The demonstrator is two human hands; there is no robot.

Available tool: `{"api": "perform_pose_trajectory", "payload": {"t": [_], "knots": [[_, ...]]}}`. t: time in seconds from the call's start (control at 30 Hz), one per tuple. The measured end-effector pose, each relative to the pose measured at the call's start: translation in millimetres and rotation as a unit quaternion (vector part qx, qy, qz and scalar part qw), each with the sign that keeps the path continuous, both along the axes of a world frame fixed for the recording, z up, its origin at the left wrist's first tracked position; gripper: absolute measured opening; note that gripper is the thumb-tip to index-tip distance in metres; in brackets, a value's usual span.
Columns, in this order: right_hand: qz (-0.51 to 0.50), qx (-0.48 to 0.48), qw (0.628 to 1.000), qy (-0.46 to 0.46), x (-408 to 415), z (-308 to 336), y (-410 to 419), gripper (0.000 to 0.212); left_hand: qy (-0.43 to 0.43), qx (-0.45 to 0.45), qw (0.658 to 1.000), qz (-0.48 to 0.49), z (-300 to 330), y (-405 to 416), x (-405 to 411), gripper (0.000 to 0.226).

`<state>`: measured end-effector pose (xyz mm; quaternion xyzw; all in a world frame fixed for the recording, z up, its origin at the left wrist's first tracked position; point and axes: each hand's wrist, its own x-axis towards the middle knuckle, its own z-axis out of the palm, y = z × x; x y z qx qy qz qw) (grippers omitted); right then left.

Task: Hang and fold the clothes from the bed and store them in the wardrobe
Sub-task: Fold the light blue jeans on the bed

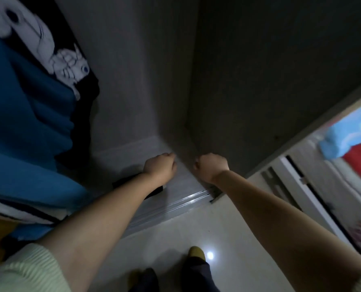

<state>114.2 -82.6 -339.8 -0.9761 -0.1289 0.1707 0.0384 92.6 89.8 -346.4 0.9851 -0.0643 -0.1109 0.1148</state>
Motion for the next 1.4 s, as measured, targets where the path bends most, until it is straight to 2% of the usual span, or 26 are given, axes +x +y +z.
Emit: {"api": "perform_pose_trajectory", "payload": {"t": [0.17,0.53,0.83,1.0,1.23,1.4], "knots": [[-0.051,-0.007,0.998,-0.031,-44.2,70.2,-37.5,0.034,-0.029,0.005,0.997,-0.071,72.4,-23.6,-10.5,0.023],[-0.256,0.000,0.964,-0.072,-157.6,148.9,-95.1,0.030,-0.017,0.001,0.977,-0.214,159.7,-65.8,-54.3,0.029],[-0.422,-0.025,0.902,-0.084,-286.8,193.0,-220.3,0.029,-0.015,-0.053,0.920,-0.388,205.8,-218.3,-123.1,0.029],[-0.458,-0.026,0.886,-0.070,-350.7,203.2,-296.6,0.025,-0.054,-0.043,0.896,-0.439,207.9,-313.6,-157.9,0.027],[-0.516,-0.073,0.850,-0.074,-434.1,215.0,-429.5,0.025,-0.022,-0.065,0.864,-0.498,218.3,-473.3,-225.1,0.028],[-0.544,-0.062,0.834,-0.071,-482.1,211.0,-491.0,0.026,0.002,-0.064,0.844,-0.533,214.7,-554.5,-265.9,0.032]]}}
